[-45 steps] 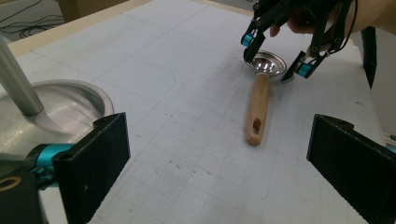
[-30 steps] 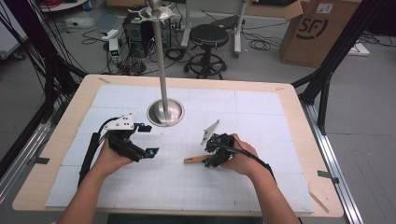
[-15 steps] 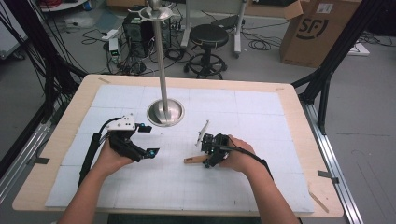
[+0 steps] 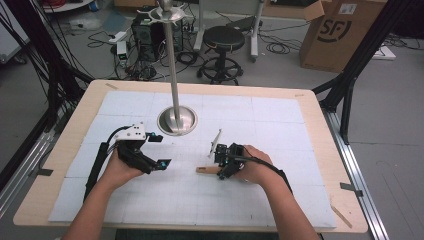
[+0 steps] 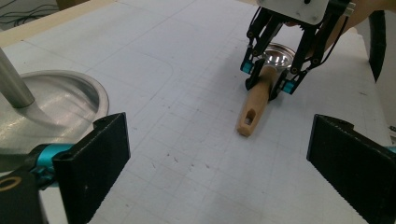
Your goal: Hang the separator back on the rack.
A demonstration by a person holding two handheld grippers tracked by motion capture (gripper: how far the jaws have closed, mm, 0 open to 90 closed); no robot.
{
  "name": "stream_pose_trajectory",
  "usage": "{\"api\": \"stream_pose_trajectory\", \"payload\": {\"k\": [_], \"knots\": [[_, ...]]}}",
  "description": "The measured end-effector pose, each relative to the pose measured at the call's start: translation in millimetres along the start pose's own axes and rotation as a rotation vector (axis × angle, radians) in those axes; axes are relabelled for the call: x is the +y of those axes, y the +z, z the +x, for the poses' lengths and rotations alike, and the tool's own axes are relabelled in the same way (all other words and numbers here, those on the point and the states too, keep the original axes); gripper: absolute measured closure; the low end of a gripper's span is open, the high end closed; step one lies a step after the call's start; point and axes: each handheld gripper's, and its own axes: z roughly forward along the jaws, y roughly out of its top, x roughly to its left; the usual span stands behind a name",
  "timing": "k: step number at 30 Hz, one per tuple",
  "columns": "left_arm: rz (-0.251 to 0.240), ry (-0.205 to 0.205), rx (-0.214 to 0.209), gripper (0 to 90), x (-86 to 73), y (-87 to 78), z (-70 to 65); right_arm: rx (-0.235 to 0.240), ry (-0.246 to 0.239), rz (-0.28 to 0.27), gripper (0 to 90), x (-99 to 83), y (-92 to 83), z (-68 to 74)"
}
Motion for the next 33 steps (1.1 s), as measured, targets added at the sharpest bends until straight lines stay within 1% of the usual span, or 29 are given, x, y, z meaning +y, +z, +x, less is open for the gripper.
{"api": "stream_pose_trajectory", "payload": {"k": [6,11,16,17,20,22,24,26,28,30,32,33], "knots": [[-0.001,-0.001,0.002,6.6,0.1,-0.1,-0.1,-0.002,-0.002,-0.001,65.4,0.0,0.3,0.5],[0.002,-0.003,0.012,7.1,-0.1,0.4,-0.2,-0.002,0.001,-0.015,66.2,-1.7,0.4,0.5],[0.002,-0.003,0.010,7.1,-0.1,0.4,-0.3,-0.001,0.002,-0.014,67.1,-1.5,0.2,0.6],[0.004,-0.003,0.009,7.1,-0.1,0.4,-0.3,-0.003,-0.004,-0.014,67.2,-1.4,0.5,0.2],[0.004,0.000,0.008,7.1,0.0,0.3,-0.3,0.002,0.005,-0.008,67.5,-0.9,0.0,0.0],[0.001,-0.003,0.008,7.1,-0.1,0.3,-0.2,-0.003,0.020,-0.013,67.7,-1.4,-0.7,-0.6],[0.000,-0.005,0.007,7.1,-0.1,0.0,0.0,-0.011,0.037,-0.033,67.6,-2.6,-3.0,-3.0],[-0.002,-0.007,0.007,7.1,-0.1,-0.3,0.1,-0.007,0.053,-0.069,67.6,-4.1,-7.7,-5.2],[-0.004,-0.007,0.009,7.1,-0.1,-0.5,0.3,0.002,0.068,-0.116,67.6,-5.1,-13.6,-6.5],[-0.004,-0.008,0.007,7.1,0.0,-0.7,0.3,0.006,0.072,-0.160,67.6,-5.7,-19.3,-7.2],[-0.005,-0.007,0.009,7.1,0.0,-0.8,0.1,0.005,0.077,-0.193,67.6,-6.2,-24.9,-7.2],[-0.005,-0.006,0.007,7.1,0.1,-0.8,0.2,0.007,0.080,-0.221,67.6,-6.5,-28.6,-7.4]]}}
